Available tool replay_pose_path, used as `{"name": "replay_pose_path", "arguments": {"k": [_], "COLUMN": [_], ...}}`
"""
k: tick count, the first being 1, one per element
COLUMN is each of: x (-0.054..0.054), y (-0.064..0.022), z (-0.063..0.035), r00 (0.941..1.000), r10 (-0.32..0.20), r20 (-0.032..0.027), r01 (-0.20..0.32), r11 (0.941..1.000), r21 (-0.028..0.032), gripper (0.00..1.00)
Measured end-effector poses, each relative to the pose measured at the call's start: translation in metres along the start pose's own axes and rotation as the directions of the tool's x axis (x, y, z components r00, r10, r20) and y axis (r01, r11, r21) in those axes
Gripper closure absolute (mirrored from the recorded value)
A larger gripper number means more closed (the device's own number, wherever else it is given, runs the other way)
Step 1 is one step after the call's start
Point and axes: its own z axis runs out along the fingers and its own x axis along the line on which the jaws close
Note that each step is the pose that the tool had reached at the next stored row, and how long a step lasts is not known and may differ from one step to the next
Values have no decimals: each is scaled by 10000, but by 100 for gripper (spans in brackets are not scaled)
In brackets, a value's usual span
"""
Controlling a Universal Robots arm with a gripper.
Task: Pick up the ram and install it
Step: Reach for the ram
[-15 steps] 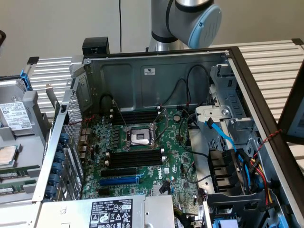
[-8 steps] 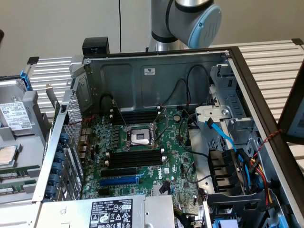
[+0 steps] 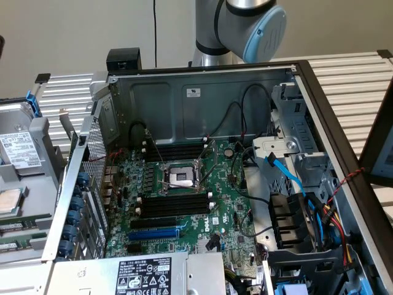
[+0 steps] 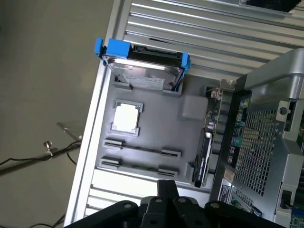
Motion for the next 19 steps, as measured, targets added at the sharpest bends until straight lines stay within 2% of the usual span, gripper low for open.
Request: {"name": "replay_pose_path", "arguments": {"k": [5, 9, 14, 19], "x": [1, 1, 0, 0], "y": [0, 0, 0, -1], "z": [1, 2, 4, 12], "r00": [9959, 9866, 9676, 9409], "r10": [-901, -1629, -2518, -3381], "r20": [-64, -114, -162, -210], "r01": [901, 1629, 2518, 3381], "r11": [9959, 9866, 9678, 9411], "r21": [2, -1, -3, -9], "gripper": [89, 89, 89, 89]}}
